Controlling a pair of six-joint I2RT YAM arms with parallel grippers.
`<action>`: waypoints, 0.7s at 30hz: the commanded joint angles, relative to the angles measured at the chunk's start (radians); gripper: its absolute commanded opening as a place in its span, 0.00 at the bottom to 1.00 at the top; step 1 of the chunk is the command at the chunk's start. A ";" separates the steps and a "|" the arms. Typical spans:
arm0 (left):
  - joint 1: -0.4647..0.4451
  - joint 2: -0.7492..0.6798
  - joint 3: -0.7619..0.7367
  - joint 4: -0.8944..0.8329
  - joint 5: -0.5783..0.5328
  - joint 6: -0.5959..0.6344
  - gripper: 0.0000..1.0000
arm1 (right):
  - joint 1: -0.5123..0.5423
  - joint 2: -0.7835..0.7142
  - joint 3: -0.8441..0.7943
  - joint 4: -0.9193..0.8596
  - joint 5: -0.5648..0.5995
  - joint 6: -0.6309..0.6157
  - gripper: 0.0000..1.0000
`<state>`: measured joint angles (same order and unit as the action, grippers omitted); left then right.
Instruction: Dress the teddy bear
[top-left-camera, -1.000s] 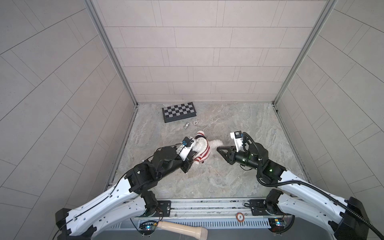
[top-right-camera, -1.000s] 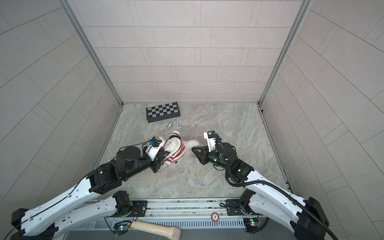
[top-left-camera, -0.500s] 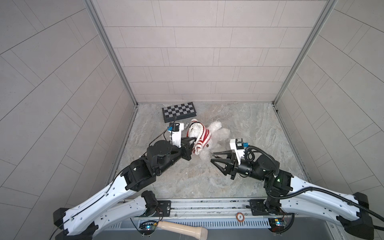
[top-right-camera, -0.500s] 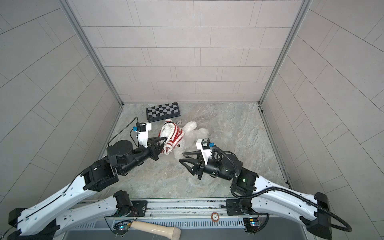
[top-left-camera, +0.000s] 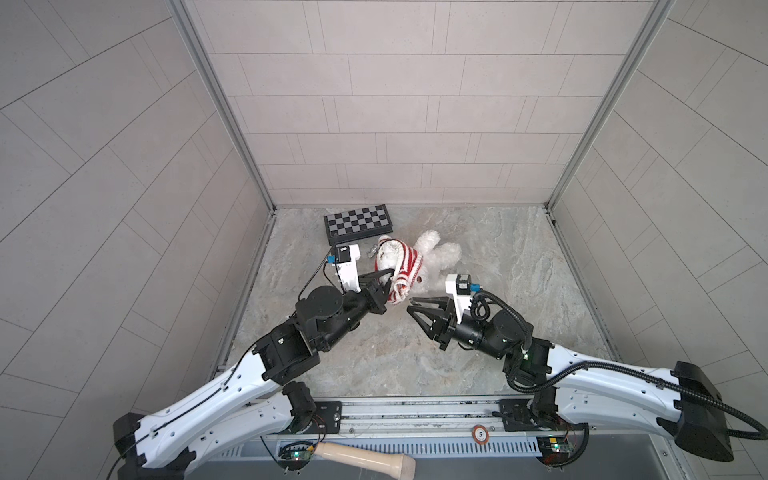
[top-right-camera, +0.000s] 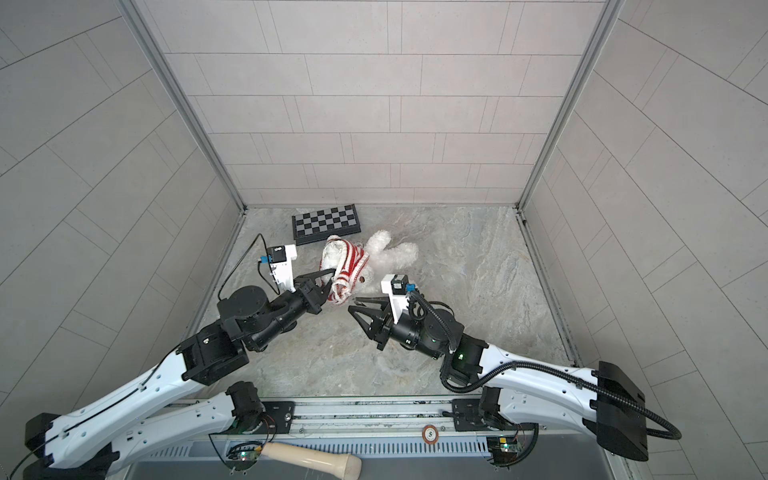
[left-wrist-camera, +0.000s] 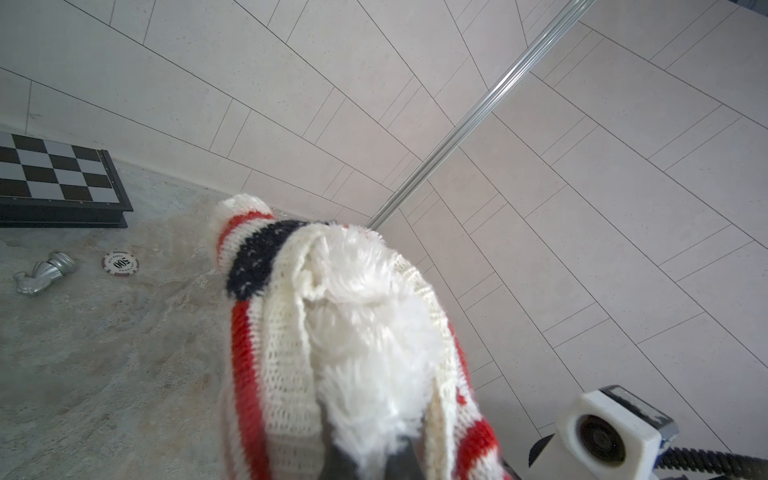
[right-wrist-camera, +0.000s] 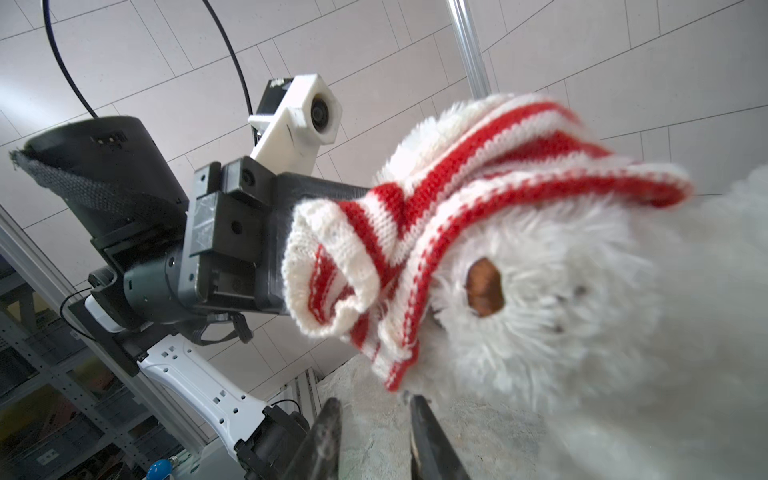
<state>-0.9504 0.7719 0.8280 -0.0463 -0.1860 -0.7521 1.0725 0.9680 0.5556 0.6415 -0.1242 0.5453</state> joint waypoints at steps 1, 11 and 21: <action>-0.003 -0.013 -0.012 0.110 -0.013 -0.022 0.00 | 0.001 0.006 0.031 0.060 0.040 -0.008 0.30; -0.002 -0.010 -0.034 0.131 0.000 -0.040 0.00 | -0.040 0.054 0.058 0.077 0.044 0.037 0.30; -0.013 -0.005 -0.049 0.161 0.003 -0.053 0.00 | -0.054 0.082 0.091 0.068 0.053 0.062 0.32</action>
<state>-0.9524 0.7731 0.7788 0.0261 -0.1852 -0.7963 1.0248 1.0420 0.6262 0.6888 -0.0795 0.5842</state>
